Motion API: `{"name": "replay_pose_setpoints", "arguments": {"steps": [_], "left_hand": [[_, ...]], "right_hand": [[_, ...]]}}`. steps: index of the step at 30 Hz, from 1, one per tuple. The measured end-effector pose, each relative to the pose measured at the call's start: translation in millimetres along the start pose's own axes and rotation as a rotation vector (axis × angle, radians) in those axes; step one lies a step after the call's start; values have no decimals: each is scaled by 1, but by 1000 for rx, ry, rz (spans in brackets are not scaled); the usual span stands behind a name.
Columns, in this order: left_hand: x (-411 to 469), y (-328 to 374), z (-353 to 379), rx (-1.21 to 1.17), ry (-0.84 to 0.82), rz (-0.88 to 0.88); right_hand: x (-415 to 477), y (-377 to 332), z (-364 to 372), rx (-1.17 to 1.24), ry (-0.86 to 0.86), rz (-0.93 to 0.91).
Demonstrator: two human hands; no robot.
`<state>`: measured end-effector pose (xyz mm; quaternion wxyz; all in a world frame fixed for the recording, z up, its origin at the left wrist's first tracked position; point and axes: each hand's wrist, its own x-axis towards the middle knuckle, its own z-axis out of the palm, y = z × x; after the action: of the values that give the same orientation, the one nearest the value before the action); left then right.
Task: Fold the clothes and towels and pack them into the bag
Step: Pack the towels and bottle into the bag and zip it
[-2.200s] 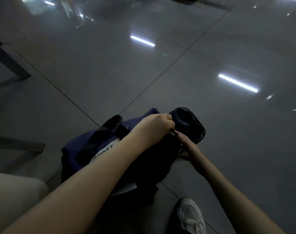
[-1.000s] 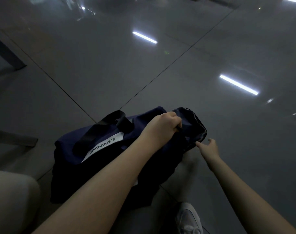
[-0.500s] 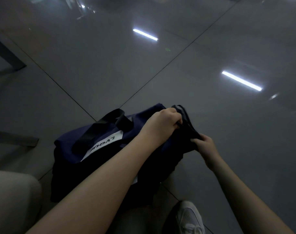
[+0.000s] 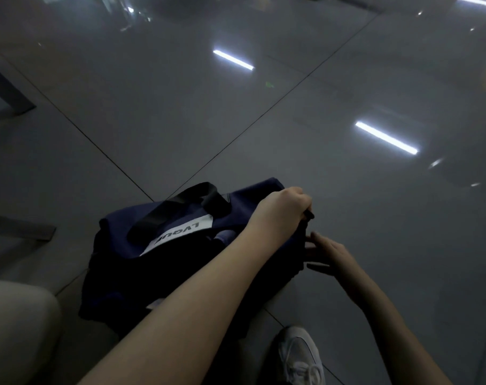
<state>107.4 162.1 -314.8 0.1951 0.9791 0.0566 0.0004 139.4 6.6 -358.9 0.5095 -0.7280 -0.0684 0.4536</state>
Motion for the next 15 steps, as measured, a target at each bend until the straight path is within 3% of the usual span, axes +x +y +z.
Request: {"name": "replay_pose_setpoints", "arguments": {"steps": [3, 10, 15], "left_hand": [[0, 0, -3, 0, -24, -9], [-10, -6, -17, -82, -73, -90], [-32, -9, -38, -45, -103, -78]], "right_hand": [[-5, -2, 5, -87, -100, -60], [-2, -21, 23, -101, -121, -98], [6, -16, 33, -220, 48, -79]]}}
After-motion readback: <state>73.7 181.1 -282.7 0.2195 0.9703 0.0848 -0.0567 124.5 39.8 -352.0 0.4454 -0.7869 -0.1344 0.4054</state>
